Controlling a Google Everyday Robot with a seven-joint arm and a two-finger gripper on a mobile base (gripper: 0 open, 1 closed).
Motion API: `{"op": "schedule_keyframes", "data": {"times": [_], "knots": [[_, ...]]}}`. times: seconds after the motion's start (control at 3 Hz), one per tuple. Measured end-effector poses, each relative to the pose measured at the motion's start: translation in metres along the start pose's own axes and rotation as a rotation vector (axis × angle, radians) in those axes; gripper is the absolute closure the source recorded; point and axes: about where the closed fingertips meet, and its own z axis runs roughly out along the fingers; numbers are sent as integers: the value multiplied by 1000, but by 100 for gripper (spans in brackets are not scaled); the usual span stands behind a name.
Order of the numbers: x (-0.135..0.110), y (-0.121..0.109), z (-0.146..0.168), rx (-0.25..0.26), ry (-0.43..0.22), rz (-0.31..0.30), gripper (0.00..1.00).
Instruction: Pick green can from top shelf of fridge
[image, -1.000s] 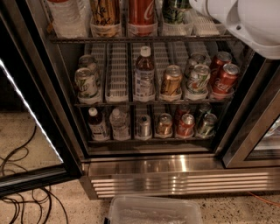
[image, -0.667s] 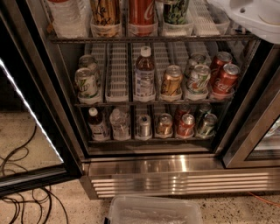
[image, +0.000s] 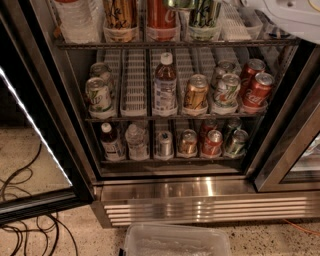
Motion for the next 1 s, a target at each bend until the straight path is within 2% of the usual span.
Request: {"op": "schedule_keyframes", "data": {"times": [0.33, 0.67, 1.0], "knots": [[7, 6, 0, -9, 15, 8, 100], [23, 41, -16, -35, 27, 83, 100], [52, 79, -33, -68, 54, 163, 100]]}}
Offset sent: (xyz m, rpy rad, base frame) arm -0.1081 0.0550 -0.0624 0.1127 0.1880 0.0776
